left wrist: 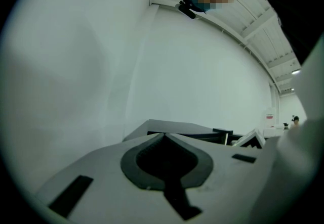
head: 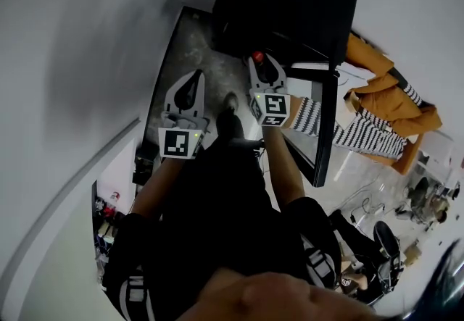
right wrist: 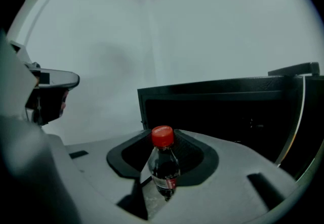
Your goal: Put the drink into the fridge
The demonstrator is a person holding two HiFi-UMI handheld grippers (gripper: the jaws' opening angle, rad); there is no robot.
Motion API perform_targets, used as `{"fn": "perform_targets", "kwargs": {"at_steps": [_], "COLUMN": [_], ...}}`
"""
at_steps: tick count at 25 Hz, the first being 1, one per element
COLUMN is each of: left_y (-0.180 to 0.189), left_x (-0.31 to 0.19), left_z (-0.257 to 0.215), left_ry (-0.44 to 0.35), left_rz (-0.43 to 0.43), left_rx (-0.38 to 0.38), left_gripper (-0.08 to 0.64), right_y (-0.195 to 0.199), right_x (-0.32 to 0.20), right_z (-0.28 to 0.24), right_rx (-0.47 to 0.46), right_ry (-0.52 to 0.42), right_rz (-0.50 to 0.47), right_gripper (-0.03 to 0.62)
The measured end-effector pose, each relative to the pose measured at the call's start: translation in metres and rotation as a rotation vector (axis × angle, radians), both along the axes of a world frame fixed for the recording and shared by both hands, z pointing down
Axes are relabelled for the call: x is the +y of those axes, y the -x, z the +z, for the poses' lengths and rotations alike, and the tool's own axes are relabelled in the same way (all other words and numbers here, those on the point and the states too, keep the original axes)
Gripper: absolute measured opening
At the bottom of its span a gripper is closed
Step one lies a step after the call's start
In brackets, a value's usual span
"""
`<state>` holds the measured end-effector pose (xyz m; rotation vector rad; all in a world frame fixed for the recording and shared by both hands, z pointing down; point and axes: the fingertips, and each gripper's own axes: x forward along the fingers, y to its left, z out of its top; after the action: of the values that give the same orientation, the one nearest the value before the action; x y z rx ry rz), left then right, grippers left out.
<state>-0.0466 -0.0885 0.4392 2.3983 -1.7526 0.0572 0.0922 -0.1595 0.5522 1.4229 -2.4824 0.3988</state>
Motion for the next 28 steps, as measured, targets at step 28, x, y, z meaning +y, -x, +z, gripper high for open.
{"fn": "perform_targets", "kwargs": {"at_steps": [28], "left_y": [-0.002], "left_x": [-0.007], "left_z": [0.039], "left_ry": [0.013], "left_rz": [-0.003], "left_rx": [-0.001], "left_gripper": [0.005], "right_y": [0.022], "right_x": [-0.100], "right_z": [0.120], "right_rx": [0.029], "right_ry": [0.000], "right_rz": [0.006], "right_gripper": [0.124]}}
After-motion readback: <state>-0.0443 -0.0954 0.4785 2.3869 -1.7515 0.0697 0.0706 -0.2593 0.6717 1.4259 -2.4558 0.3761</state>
